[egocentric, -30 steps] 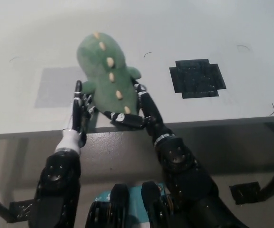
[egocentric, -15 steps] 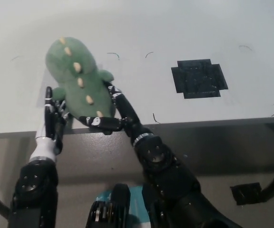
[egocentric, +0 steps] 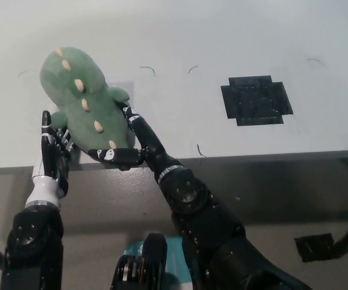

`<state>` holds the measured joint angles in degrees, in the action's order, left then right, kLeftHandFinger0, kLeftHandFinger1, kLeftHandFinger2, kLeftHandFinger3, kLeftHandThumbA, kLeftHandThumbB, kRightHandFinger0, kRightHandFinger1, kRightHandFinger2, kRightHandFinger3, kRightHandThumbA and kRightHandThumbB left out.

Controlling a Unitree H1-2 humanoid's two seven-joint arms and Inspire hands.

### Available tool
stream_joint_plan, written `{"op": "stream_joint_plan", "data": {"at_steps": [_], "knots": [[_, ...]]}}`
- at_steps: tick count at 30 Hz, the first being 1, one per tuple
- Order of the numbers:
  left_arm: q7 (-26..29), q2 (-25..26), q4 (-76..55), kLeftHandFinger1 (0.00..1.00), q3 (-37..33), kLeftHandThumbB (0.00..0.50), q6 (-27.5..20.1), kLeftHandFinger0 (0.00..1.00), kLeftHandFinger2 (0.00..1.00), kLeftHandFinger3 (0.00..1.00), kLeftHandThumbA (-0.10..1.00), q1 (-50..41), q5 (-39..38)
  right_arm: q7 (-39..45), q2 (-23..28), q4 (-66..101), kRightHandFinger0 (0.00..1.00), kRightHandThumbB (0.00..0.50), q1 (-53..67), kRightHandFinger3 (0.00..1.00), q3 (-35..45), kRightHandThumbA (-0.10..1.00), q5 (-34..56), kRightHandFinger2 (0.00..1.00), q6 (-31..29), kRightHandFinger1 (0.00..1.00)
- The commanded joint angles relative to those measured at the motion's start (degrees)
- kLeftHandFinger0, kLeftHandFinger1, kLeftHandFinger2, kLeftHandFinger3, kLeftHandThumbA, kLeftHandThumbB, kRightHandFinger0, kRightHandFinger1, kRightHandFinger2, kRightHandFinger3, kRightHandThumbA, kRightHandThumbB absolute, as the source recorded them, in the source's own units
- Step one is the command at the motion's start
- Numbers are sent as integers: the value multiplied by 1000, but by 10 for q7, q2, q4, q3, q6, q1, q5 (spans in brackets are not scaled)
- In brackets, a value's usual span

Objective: Use both hands to pick up a dinasour on the right side and move it to the left side

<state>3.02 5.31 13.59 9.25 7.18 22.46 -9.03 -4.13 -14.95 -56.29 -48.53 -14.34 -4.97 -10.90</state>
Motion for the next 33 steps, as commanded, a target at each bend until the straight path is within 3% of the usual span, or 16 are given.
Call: {"op": "stream_joint_plan", "data": {"at_steps": [1, 5, 9, 11, 14, 16, 17, 19, 21, 24, 26, 33], "knots": [[-25, -12, -28, 1000, -15, 229, -9, 1000, 1000, 1000, 1000, 29, -14, 22, -24, 12, 1000, 103, -40, 1000, -13, 1000, -19, 1000, -29, 1000], [-23, -13, -27, 1000, -15, 259, -10, 1000, 1000, 1000, 1000, 33, -12, 28, -21, 14, 1000, 68, -40, 1000, -10, 1000, -16, 1000, -41, 1000], [-20, -14, -23, 1000, -14, 254, -8, 1000, 1000, 1000, 1000, 38, -12, 35, -19, 17, 1000, 39, -41, 1000, -6, 1000, -10, 1000, -39, 1000], [-28, -7, -9, 1000, -18, 257, -16, 1000, 1000, 1000, 1000, 46, -7, 44, -17, 20, 1000, 94, -43, 1000, 1, 1000, 0, 1000, -21, 1000], [-34, -1, 5, 1000, -21, 291, -22, 1000, 1000, 1000, 1000, 49, -4, 49, -14, 18, 1000, 145, -43, 1000, 8, 1000, 7, 1000, -18, 1000], [-30, 4, 15, 1000, -19, 327, -23, 1000, 1000, 1000, 1000, 55, -2, 49, -6, 21, 1000, 208, -43, 1000, 9, 1000, 1, 1000, -22, 1000], [-31, 8, 20, 1000, -21, 356, -26, 1000, 1000, 1000, 1000, 57, 3, 44, -2, 19, 1000, 178, -44, 1000, 8, 1000, -3, 1000, -30, 1000], [-38, 15, 22, 1000, -21, 336, -32, 1000, 1000, 1000, 1000, 58, -1, 41, 5, 18, 1000, 110, -46, 1000, 12, 1000, -3, 1000, -41, 1000], [-44, 19, 21, 1000, -19, 328, -31, 1000, 1000, 1000, 1000, 57, -8, 28, 18, 23, 1000, 104, -47, 1000, 6, 1000, -19, 1000, -47, 1000], [-51, 26, 23, 1000, -17, 321, -40, 1000, 1000, 1000, 1000, 54, -10, 44, 33, 29, 1000, 56, -40, 1000, 14, 1000, -6, 1000, -61, 1000], [-55, 28, 23, 1000, -18, 360, -43, 1000, 1000, 1000, 1000, 53, -10, 47, 39, 40, 1000, 97, -32, 1000, 23, 1000, 3, 1000, -43, 1000], [-67, 36, 4, 1000, -14, 367, -32, 1000, 1000, 1000, 1000, 46, -13, 55, 74, 72, 1000, 154, -11, 1000, 22, 1000, -6, 1000, -30, 1000]]}}
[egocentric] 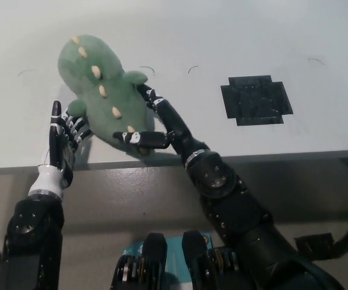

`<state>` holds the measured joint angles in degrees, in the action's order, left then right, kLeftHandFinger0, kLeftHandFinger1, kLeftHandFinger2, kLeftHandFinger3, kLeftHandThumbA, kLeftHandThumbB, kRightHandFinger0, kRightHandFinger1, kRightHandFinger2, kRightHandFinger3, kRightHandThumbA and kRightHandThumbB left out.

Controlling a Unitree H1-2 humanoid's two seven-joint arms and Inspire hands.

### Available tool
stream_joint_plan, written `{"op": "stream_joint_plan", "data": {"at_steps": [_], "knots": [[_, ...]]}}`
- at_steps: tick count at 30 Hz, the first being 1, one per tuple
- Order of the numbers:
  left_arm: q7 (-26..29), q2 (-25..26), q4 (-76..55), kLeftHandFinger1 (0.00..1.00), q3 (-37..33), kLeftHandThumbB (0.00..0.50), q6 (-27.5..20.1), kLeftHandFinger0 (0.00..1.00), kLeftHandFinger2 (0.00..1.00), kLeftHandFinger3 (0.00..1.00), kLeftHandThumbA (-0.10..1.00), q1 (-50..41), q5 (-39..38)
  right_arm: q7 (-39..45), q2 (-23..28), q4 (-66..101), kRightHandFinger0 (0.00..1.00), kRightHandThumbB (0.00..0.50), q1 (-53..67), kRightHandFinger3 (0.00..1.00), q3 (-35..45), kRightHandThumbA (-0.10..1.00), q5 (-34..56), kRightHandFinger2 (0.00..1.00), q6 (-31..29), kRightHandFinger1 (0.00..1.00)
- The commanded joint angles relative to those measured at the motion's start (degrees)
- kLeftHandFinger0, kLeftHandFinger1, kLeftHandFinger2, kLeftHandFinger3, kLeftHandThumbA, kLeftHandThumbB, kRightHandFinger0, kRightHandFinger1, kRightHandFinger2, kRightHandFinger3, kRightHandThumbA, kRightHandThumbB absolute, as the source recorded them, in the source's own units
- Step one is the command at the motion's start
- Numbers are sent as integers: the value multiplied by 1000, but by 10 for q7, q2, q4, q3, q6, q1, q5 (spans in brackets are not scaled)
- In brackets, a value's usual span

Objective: Use both hands to pick up a dinasour on the right side and move it to the left side

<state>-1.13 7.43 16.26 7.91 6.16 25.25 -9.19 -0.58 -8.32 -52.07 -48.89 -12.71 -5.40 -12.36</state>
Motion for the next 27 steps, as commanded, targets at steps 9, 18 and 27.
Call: {"op": "stream_joint_plan", "data": {"at_steps": [9, 18, 27], "knots": [[-31, 17, -32, 1000, -4, 379, -23, 1000, 1000, 1000, 1000, 9, -8, 24, 18, 25, 1000, 174, -1, 1000, 14, 1000, 0, 1000, -18, 1000], [-31, 26, -40, 1000, 8, 311, -30, 1000, 1000, 1000, 1000, 11, -13, 37, 28, 32, 1000, 140, 2, 1000, 30, 1000, 16, 1000, -35, 1000], [-37, 61, -53, 1000, 27, 346, -45, 1000, 1000, 1000, 1000, -13, -5, 49, 79, 126, 1000, 127, 31, 1000, 61, 1000, 23, 1000, 3, 1000]]}}
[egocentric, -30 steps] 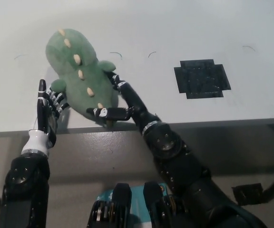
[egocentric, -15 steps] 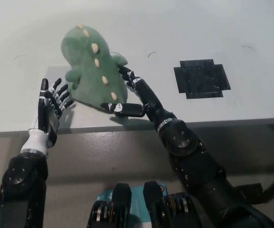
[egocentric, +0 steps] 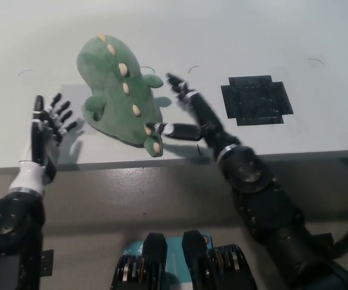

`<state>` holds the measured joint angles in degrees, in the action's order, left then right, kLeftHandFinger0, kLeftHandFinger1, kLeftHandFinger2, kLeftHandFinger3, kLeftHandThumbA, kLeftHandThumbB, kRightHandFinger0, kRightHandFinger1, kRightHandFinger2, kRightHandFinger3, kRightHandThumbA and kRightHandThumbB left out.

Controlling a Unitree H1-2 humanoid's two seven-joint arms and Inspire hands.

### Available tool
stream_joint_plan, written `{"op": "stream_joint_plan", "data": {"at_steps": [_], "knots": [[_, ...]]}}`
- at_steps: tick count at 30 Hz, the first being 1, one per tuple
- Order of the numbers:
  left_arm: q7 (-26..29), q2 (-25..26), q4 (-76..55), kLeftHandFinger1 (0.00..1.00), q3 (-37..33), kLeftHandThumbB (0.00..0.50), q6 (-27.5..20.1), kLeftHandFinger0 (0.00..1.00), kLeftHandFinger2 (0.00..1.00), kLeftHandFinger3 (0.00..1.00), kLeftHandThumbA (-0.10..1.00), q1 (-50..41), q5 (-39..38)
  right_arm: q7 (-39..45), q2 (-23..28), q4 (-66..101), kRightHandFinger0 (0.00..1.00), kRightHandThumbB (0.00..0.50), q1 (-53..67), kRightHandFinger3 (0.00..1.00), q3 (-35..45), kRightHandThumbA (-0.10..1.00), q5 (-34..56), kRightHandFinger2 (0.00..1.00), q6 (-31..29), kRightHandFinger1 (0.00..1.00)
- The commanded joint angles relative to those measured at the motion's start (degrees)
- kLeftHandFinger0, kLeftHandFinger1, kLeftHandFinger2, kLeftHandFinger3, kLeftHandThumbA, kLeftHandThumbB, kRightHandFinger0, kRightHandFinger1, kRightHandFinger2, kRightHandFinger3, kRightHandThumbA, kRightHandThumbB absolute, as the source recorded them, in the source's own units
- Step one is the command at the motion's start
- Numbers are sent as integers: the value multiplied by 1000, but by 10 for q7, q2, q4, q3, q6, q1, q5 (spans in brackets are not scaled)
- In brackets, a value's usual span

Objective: Use both hands to pick up a dinasour on the right side and move it to the left side

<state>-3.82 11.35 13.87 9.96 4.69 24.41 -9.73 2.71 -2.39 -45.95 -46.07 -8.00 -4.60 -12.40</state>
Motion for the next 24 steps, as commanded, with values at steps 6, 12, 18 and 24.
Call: {"op": "stream_joint_plan", "data": {"at_steps": [6, 12, 18, 24], "knots": [[-15, 39, -49, 1000, 6, 273, -46, 1000, 1000, 1000, 1000, -36, 2, 32, 52, 135, 1000, 102, 39, 1000, 29, 1000, 26, 1000, 20, 1000], [-20, 44, -56, 1000, 19, 287, -72, 1000, 1000, 1000, 1000, -66, -11, 41, 93, 240, 1000, 171, 88, 1000, 32, 1000, 14, 1000, 59, 1000], [-39, 43, -89, 1000, 26, 330, -70, 1000, 1000, 1000, 1000, -96, -32, 69, 122, 330, 1000, 198, 140, 1000, 54, 1000, 62, 1000, 93, 1000], [-31, 28, -134, 1000, 22, 354, -72, 1000, 1000, 1000, 1000, -127, -24, 85, 145, 390, 1000, 92, 187, 1000, 78, 1000, 95, 1000, 94, 1000]]}}
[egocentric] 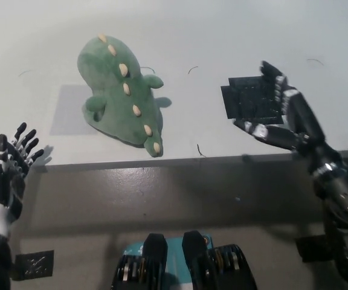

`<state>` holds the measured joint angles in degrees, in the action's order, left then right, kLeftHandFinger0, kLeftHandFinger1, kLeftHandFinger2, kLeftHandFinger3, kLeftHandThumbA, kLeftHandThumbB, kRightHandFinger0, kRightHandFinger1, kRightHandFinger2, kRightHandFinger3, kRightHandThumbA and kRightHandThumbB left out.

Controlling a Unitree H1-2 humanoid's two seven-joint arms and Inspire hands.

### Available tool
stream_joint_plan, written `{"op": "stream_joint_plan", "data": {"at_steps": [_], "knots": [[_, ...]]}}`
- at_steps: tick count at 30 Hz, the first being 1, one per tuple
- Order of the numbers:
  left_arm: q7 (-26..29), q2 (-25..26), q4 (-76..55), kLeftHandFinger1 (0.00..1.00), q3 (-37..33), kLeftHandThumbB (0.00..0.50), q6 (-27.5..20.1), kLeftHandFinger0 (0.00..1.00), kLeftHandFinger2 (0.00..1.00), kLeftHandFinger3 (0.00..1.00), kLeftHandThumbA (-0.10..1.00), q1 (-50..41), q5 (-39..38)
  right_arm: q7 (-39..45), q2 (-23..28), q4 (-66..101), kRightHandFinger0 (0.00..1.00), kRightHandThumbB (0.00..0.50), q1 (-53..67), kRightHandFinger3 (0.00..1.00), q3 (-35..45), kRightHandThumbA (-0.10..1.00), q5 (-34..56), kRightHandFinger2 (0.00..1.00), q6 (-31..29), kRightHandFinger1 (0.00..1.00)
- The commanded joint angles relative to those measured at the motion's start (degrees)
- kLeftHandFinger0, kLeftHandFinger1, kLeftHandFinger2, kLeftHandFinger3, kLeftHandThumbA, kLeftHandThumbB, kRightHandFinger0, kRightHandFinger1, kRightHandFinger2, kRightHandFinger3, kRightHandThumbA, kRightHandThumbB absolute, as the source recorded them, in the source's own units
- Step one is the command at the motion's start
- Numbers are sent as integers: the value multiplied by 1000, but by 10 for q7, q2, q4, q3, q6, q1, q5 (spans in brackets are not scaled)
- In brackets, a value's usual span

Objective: Use both hands to pick up a dinasour on the right side and move it to the left side

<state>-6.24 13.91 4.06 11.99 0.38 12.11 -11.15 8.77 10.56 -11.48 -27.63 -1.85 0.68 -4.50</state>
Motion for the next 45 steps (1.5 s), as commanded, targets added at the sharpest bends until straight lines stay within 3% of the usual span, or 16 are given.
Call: {"op": "stream_joint_plan", "data": {"at_steps": [1, 9, 12, 16, 24, 28, 36, 38, 41, 45], "knots": [[-4, -2, -40, 1000, 0, 362, -31, 1000, 1000, 1000, 1000, -9, -5, 24, 18, 57, 1000, 67, 12, 1000, 19, 1000, 44, 1000, 13, 1000], [15, -41, -95, 1000, -12, 393, -38, 1000, 1000, 1000, 1000, -45, 21, 33, 44, 116, 1000, 62, 95, 1000, 43, 1000, 62, 1000, -5, 1000], [13, -44, -101, 1000, -12, 384, -37, 1000, 1000, 1000, 1000, -45, 21, 34, 45, 121, 1000, 56, 100, 1000, 44, 1000, 64, 1000, -7, 1000], [12, -63, -124, 1000, -27, 400, -51, 1000, 1000, 1000, 1000, -68, 30, 42, 56, 137, 1000, 89, 139, 1000, 54, 1000, 78, 1000, -17, 1000], [-1, -72, -119, 1000, -50, 332, -92, 1000, 1000, 1000, 1000, -97, 43, 46, 65, 139, 1000, 99, 193, 1000, 56, 1000, 69, 1000, -77, 1000], [-1, -80, -110, 1000, -63, 302, -106, 1000, 1000, 1000, 1000, -118, 49, 50, 66, 135, 1000, 127, 217, 1000, 57, 1000, 75, 1000, -104, 1000], [3, -97, -61, 1000, -73, 334, -142, 1000, 1000, 1000, 1000, -135, 47, 49, 68, 159, 1000, 139, 261, 1000, 60, 1000, 84, 1000, -106, 1000], [5, -101, -51, 1000, -73, 333, -149, 1000, 1000, 1000, 1000, -138, 46, 50, 68, 160, 1000, 137, 270, 1000, 62, 1000, 88, 1000, -109, 1000], [5, -107, -37, 1000, -75, 286, -164, 1000, 1000, 1000, 1000, -140, 45, 42, 68, 164, 1000, 140, 281, 1000, 66, 1000, 80, 1000, -111, 1000], [7, -121, -28, 1000, -79, 296, -180, 1000, 1000, 1000, 1000, -147, 43, 45, 68, 171, 1000, 123, 304, 1000, 74, 1000, 94, 1000, -119, 1000]]}}
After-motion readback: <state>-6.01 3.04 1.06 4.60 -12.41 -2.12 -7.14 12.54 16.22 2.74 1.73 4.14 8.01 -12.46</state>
